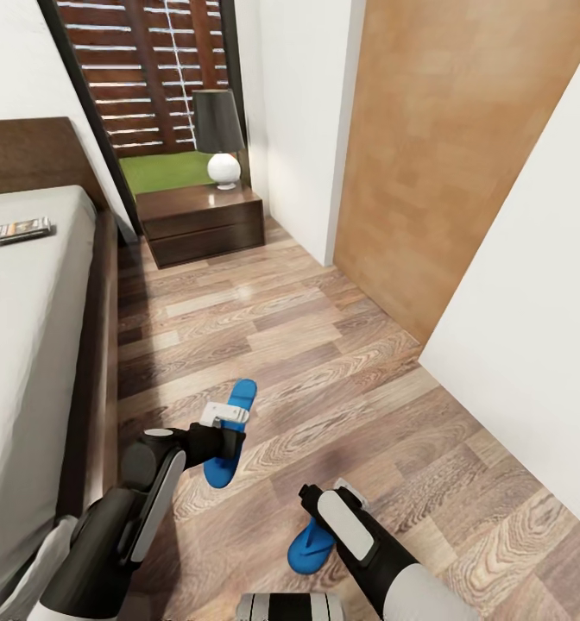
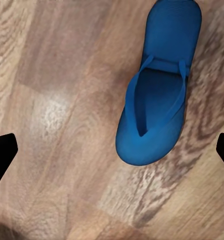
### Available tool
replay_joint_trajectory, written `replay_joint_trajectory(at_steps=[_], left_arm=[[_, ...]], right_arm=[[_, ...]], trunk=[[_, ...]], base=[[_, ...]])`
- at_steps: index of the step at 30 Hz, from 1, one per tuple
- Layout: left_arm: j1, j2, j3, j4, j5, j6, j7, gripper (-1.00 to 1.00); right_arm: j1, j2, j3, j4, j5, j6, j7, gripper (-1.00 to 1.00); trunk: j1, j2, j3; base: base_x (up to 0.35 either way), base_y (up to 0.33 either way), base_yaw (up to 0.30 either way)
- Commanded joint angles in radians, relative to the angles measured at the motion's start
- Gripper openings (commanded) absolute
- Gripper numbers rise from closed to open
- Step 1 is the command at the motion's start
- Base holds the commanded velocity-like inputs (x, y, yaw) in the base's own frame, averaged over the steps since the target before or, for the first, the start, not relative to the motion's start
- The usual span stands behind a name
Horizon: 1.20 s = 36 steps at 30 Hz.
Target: In the bedroom, move the book from the bed onto either nightstand, and place the two sandals side by side next to the bed.
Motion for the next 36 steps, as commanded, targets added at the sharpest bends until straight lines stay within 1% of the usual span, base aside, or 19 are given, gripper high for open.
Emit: replay_joint_trajectory(at_steps=[1, 4, 14, 20, 25, 31, 36], left_arm=[[0.0, -0.001, 0.001, -0.001, 0.008, 0.005, 0.003, -1.0], [0.0, -0.001, 0.0, -0.001, 0.008, 0.005, 0.003, -1.0], [0.0, -0.001, 0.001, -0.001, 0.007, 0.005, 0.003, -1.0], [0.0, -0.001, 0.001, -0.001, 0.007, 0.005, 0.003, -1.0], [0.0, -0.001, 0.001, -0.001, 0.007, 0.005, 0.002, -1.0], [0.0, -0.001, 0.001, -0.001, 0.007, 0.005, 0.002, -1.0], [0.0, 0.0, 0.0, -0.001, 0.007, 0.005, 0.002, -1.0]], right_arm=[[-0.01, 0.0, 0.001, -0.001, -0.001, 0.005, -0.007, 1.0], [-0.023, 0.0, 0.001, -0.001, 0.0, 0.005, -0.012, 1.0], [-0.08, 0.0, 0.003, 0.003, 0.001, 0.004, -0.049, 1.0], [-0.103, 0.0, 0.003, 0.006, 0.002, 0.004, -0.073, 1.0], [-0.124, 0.0, 0.002, 0.018, 0.002, 0.003, -0.09, 1.0], [-0.13, 0.0, 0.001, 0.024, 0.002, 0.002, -0.093, 1.0], [-0.135, 0.0, 0.001, 0.027, 0.003, 0.002, -0.094, 1.0]], trunk=[[0.0, -0.001, -0.005], [0.002, -0.001, -0.016], [0.002, -0.001, -0.016], [0.004, -0.003, -0.04], [0.004, -0.003, -0.04], [0.004, -0.003, -0.04], [0.006, -0.004, -0.059]], base=[[0.0, 0.0, 0.0], [0.0, 0.0, 0.0], [0.0, 0.0, 0.0], [0.0, 0.0, 0.0], [0.0, 0.0, 0.0], [0.0, 0.0, 0.0], [0.0, 0.0, 0.0]])
